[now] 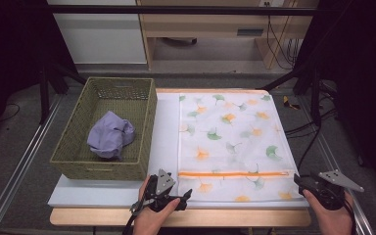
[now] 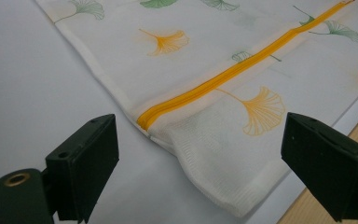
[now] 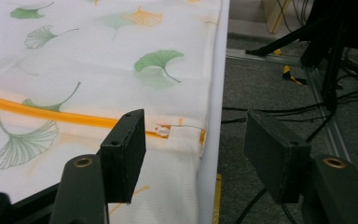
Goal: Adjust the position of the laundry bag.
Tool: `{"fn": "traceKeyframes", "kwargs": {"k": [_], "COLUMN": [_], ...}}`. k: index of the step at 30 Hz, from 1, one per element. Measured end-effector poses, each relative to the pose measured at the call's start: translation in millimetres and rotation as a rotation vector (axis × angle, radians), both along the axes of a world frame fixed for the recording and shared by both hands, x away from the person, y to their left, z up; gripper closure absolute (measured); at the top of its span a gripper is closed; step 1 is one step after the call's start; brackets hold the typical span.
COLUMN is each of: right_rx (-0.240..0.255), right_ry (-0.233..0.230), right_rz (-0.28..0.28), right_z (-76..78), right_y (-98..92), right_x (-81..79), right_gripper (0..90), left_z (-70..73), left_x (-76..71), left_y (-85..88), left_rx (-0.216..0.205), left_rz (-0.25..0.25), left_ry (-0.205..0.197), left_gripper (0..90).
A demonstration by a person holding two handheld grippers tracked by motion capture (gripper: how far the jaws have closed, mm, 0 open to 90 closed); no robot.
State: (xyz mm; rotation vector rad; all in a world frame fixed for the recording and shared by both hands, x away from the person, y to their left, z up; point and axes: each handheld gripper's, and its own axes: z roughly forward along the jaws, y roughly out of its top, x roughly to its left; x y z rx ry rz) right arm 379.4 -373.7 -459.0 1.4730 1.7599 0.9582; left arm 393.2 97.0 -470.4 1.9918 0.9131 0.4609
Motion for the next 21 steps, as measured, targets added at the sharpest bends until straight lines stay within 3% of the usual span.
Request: {"fn": "traceKeyframes", "kwargs": {"k": [9,14,21], "right_rx": [0.014,0.001,-0.009], "right_ry": [0.047,0.042,0.050], "right_rz": [0.026,0.021,0.054], "right_z": [-5.2,-6.1,-6.8], "right_y": [-0.8,-1.3,4.1], "right_x": [-12.6,-15.2,-14.2], "right_gripper": [35.0,28.6,27.5], "left_z": [-3.2,-2.3,-6.0], "left_x": [-8.4,-7.7,-8.7], "left_y": [-3.3,-1.3,-4.9], "left_rx": [-0.002,-0.015,0.025], "left_rz": [0.008,0.010,0.013], "left_ry": [0.011,0.006,-0.004], "left_gripper": [9.0,8.5,7.2]}}
